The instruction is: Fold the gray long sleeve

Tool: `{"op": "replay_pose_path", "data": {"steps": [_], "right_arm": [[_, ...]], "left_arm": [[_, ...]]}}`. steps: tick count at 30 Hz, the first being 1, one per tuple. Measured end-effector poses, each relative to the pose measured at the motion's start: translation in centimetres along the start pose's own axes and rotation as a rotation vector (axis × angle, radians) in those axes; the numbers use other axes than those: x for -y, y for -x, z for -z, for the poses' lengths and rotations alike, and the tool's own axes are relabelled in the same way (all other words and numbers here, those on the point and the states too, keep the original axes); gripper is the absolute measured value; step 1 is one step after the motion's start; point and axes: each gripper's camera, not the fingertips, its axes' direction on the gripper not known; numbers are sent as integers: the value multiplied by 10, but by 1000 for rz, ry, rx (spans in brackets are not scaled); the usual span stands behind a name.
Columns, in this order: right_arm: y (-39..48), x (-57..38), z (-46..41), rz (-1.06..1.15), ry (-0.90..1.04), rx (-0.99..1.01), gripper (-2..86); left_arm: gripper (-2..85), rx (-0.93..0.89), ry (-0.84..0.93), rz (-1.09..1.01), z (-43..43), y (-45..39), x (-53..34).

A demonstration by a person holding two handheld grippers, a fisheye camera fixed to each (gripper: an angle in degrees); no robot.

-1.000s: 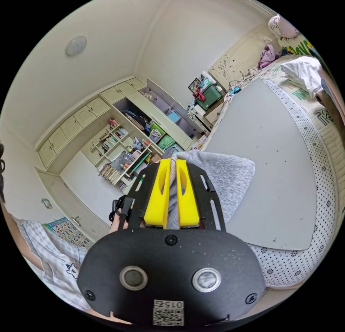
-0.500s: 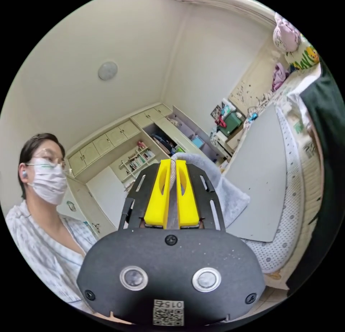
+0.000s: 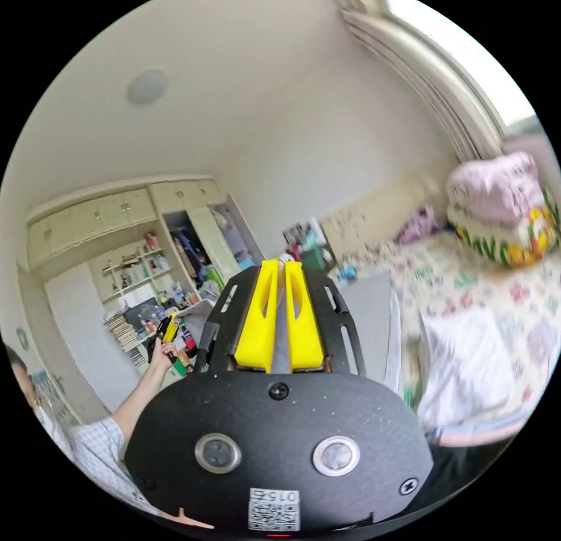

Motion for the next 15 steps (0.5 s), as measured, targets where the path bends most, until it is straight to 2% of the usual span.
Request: {"op": "replay_pose_path", "data": {"steps": [1,3,6,8,11,15], "right_arm": [[15,14,11,54,-68,19,8],[27,17,26,81,-57,73,9],[31,-47,23,183,168,-36,10],[10,-109,29,152,276,-63,10],[-49,-225,53,-110,405,15,11],[-99,-371,98,-446,506,-9,13]], "left_arm": [[4,-20,-47,-76,5,-26,13],[4,-96,-41,-150,21,-49,20],[5,82,173,-248,44,-49,-14],[5,78,265,-222,73,-18,-54],[7,28,415,-38,129,52,-131],[8,202,549,143,212,108,-240]]}}
